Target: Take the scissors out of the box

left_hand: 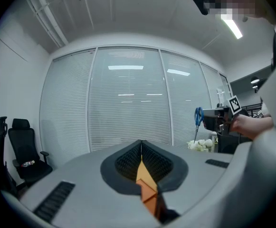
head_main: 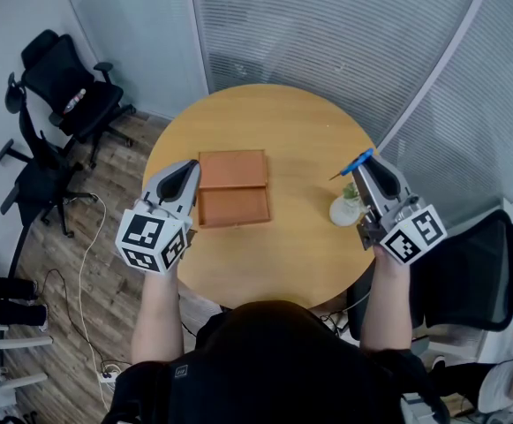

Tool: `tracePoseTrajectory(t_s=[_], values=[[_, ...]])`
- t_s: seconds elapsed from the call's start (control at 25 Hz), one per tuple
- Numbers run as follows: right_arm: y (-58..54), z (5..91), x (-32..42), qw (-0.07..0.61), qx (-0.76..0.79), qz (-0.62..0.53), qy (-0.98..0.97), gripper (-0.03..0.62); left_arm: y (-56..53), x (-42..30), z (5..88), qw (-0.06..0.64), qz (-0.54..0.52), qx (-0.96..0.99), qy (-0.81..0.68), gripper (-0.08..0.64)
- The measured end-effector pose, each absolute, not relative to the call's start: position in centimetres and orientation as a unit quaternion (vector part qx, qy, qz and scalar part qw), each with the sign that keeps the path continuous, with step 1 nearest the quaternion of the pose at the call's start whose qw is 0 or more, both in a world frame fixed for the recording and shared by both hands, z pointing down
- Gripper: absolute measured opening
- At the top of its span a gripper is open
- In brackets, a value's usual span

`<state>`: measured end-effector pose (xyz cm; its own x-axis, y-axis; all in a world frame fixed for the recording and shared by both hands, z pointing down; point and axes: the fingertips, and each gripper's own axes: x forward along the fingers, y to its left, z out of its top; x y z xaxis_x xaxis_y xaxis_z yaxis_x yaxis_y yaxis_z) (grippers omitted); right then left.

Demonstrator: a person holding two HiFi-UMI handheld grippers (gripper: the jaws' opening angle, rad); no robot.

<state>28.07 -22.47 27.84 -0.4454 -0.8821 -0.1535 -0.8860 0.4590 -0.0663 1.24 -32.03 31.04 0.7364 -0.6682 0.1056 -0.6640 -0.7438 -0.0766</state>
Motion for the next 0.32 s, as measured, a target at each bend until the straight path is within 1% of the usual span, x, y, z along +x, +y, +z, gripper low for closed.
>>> tracePoseTrajectory(t_s=[0.32], values=[[-22.48, 27.92, 28.06, 0.087, -0.518, 0.009, 0.851, 0.087, -32.0, 0.99, 31.16, 0.012, -0.062, -0.931, 0.36, 0.015]])
